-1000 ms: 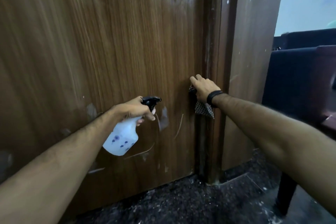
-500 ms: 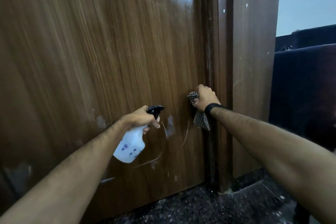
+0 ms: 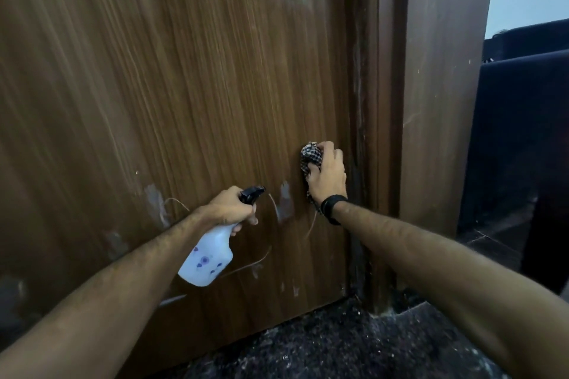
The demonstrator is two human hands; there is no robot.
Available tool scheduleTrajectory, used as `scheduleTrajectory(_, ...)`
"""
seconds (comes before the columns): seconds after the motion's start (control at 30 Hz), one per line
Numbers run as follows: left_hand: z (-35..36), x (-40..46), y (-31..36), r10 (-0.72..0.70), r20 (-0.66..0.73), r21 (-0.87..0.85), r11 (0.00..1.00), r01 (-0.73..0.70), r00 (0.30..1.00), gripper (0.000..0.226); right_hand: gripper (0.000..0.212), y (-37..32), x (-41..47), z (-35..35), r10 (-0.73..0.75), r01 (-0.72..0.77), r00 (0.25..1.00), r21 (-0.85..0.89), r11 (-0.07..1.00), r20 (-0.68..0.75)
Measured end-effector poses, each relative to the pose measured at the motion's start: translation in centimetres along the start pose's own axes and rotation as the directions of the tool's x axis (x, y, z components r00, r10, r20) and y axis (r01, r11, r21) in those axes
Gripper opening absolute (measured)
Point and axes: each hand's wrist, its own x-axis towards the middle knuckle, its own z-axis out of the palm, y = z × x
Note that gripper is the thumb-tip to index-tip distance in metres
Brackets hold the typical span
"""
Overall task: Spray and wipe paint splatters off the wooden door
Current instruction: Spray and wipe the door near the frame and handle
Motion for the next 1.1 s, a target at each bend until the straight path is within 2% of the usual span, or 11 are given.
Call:
scheduleTrajectory(0.17,0.8,1.2,0.0,0.028,-0.006,0.016,0.999,-0.028,1.0,0.013,0.037,1.7,-0.1,0.9,-0.073,0.074,0.996,0.012,0.997,-0.052)
scheduleTrajectory(0.27,1.4,1.8,0.4,0.062,0.029,0.065,0.996,-0.064,0.998,0.018,0.038,3.0,0.0,1.2,-0.184,0.177,0.982,-0.132,0.975,-0.047)
scheduleTrajectory(0.37,1.6,2.3,0.2,0.048,0.021,0.035,0.998,-0.049,0.999,0.023,0.043,4.9,-0.2,1.7,-0.249,0.238,0.968,-0.23,0.944,-0.02)
scheduleTrajectory(0.53,1.8,2.1,-0.5,0.064,0.084,0.01,0.998,-0.066,0.994,0.016,0.041,6.3,-0.6,2.8,-0.253,0.251,0.967,-0.09,0.964,-0.01)
scheduleTrajectory(0.67,1.5,2.6,-1.0,0.082,0.042,0.01,0.997,-0.082,0.996,0.022,0.037,6.5,-1.3,3.9,-0.243,0.243,0.969,-0.007,0.97,-0.05)
scheduleTrajectory(0.77,1.5,3.2,-2.0,0.066,-0.006,-0.038,0.997,-0.066,0.998,0.02,0.038,7.6,-2.9,4.8,-0.291,0.292,0.956,-0.035,0.956,0.049)
scheduleTrajectory(0.87,2.1,3.4,-2.4,0.079,0.009,-0.081,0.994,-0.078,0.997,0.016,0.039,8.4,-5.0,5.5,-0.299,0.312,0.94,-0.06,0.948,0.165)
scheduleTrajectory(0.93,2.6,3.4,-2.3,0.094,0.007,-0.089,0.992,-0.093,0.996,0.016,0.04,7.3,-4.6,5.5,-0.278,0.279,0.952,0.01,0.96,0.124)
scheduleTrajectory(1.0,2.9,3.4,-2.3,0.103,0.003,-0.093,0.99,-0.102,0.995,0.015,0.041,5.2,-2.9,5.4,-0.281,0.277,0.96,0.12,0.953,0.016)
scheduleTrajectory(1.1,3.1,3.5,-2.5,0.108,-0.014,-0.105,0.989,-0.109,0.994,0.015,0.038,2.4,-0.4,5.6,-0.353,0.367,0.928,0.134,0.921,-0.117)
